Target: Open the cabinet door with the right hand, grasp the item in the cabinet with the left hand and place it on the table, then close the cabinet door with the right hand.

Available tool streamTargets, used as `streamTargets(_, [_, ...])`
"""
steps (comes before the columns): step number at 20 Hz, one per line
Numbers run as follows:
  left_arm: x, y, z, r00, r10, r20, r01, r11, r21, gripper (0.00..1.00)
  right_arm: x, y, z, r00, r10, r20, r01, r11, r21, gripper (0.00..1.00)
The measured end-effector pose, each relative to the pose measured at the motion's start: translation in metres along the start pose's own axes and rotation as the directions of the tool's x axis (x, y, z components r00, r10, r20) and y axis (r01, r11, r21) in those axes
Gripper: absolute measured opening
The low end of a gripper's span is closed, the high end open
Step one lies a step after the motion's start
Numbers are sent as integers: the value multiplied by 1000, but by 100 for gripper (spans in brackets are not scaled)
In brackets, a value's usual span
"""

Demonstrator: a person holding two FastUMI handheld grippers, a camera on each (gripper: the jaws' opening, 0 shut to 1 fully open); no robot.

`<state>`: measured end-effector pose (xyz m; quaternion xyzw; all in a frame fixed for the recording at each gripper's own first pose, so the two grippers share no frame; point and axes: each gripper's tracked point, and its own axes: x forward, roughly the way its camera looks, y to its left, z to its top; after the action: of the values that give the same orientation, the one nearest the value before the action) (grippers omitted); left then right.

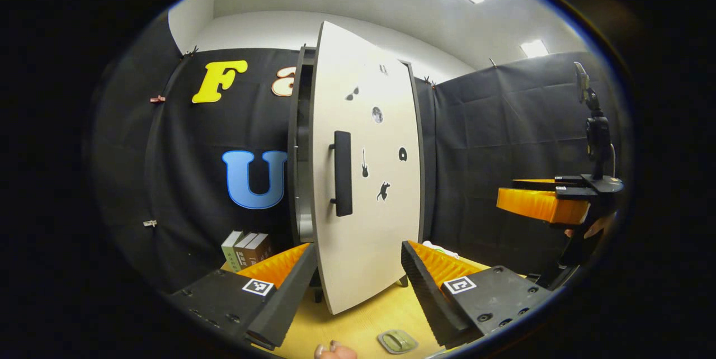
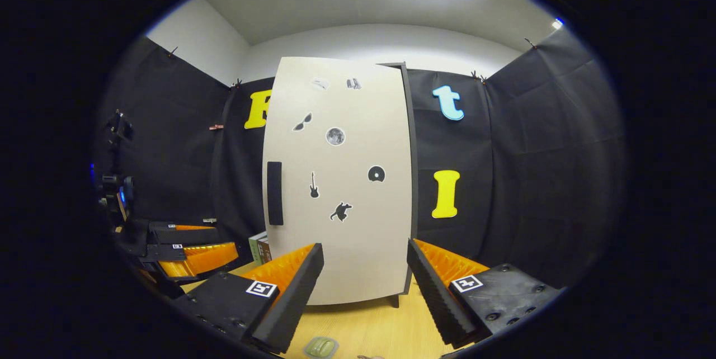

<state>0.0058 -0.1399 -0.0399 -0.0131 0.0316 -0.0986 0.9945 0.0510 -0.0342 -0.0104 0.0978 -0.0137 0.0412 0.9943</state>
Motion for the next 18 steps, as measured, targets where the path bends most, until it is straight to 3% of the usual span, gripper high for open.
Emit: streamTargets(18, [7,-5,-7,1000,-1,-21,1,1000,-11,95,9,8,-7,995,87,-46,-89,995,-38,96])
